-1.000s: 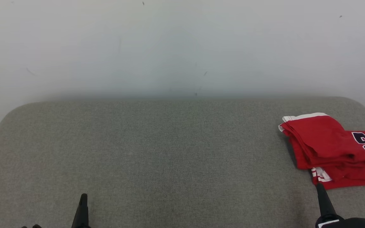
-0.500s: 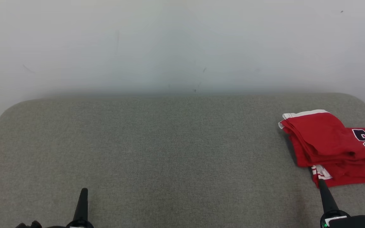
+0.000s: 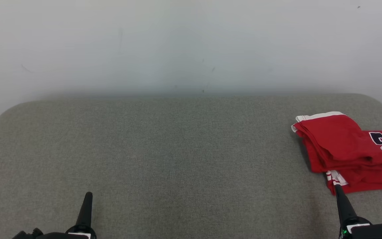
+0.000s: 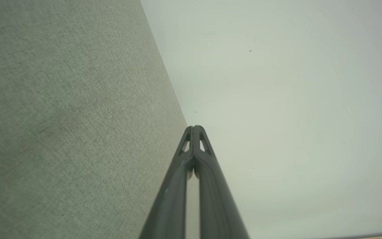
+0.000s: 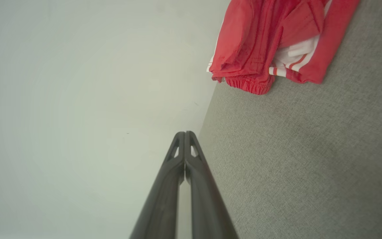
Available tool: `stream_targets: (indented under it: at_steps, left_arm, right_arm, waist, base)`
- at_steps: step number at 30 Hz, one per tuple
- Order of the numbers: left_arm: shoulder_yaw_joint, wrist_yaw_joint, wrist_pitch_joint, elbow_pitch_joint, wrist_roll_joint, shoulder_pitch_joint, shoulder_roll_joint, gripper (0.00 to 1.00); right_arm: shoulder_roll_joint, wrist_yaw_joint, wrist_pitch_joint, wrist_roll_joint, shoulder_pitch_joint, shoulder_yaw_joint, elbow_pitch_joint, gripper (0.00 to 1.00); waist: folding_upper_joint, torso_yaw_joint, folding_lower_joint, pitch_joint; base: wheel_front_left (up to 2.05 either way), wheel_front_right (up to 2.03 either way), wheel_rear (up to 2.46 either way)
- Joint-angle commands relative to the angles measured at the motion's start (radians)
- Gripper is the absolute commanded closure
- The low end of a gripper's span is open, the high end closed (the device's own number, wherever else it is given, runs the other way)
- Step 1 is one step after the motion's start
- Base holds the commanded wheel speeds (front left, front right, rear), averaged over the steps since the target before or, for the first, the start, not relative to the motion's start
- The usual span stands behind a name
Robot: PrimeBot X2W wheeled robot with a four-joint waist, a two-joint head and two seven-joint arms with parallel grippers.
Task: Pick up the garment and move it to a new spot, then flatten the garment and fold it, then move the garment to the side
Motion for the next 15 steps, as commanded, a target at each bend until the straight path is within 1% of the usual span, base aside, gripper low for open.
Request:
stream_targets:
  at_steps: [1, 15]
  left_arm:
    - [0.005, 0.001, 0.009, -0.01, -0.028, -0.023, -0.001, 1.0]
    - [0.009, 0.001, 0.036, -0.01, -0.132, -0.04, -0.001, 1.0]
  right_arm:
    - [-0.002, -0.001, 0.007, 0.03, -0.018, -0.005, -0.009, 1.0]
    - [-0.002, -0.002, 0.024, 0.15, -0.026, -0.014, -0.011, 1.0]
  waist:
    - [0.0, -0.001, -0.0001, 0.002]
    - [0.0, -0.005, -0.0001, 0.02]
  base:
    - [0.0, 0.0, 0.0]
    - [0.0, 0.0, 0.0]
